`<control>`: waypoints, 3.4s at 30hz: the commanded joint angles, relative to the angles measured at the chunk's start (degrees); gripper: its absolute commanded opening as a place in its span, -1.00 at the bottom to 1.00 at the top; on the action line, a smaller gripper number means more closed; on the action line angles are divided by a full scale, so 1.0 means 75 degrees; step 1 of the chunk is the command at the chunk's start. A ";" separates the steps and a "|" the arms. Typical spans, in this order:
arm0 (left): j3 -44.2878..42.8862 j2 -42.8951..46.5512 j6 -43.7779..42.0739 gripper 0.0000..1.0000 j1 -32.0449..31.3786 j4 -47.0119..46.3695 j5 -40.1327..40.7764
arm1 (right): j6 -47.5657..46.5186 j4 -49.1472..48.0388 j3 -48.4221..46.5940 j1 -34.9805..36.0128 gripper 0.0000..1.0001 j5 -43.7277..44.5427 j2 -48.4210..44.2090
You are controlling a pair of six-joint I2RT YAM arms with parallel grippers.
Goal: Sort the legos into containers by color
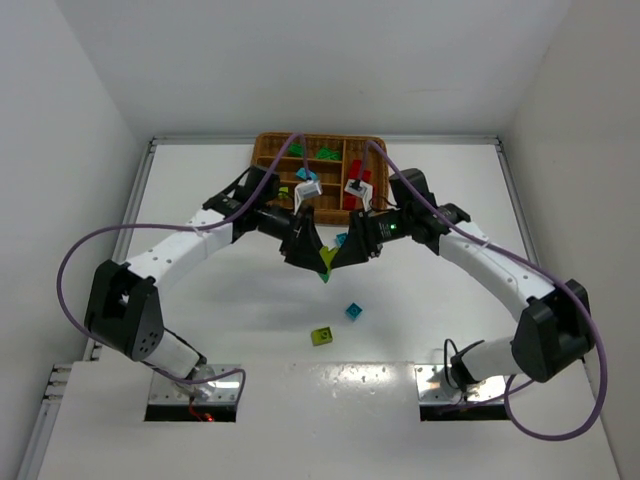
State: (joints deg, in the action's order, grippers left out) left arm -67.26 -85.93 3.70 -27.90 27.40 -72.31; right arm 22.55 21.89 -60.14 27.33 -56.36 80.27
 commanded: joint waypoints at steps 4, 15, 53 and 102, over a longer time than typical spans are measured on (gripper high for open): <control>-0.0359 -0.0039 0.0069 0.06 -0.0112 -0.0489 -0.0366 | 0.0075 -0.0352 -0.0313 -0.0035 -0.68 -0.0279 0.0079; -0.0196 0.0102 0.0420 -1.00 0.0297 -0.0629 0.0220 | 0.0240 -0.0352 0.0015 -0.0175 -0.66 0.0224 -0.0389; 0.0297 0.0114 0.4615 -1.00 0.2536 -0.0981 0.6841 | 0.1424 0.0807 -0.6956 -0.0082 0.40 0.6927 0.6500; 0.0297 -0.0566 0.4651 -1.00 0.2712 -0.3676 0.0489 | 0.3919 -0.6644 -0.2037 0.0235 -0.16 -0.0852 0.3875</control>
State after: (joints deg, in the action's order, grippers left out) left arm -65.30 -92.53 39.11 -7.20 1.93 -67.64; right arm 46.94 -16.58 -73.84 28.95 -59.40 108.79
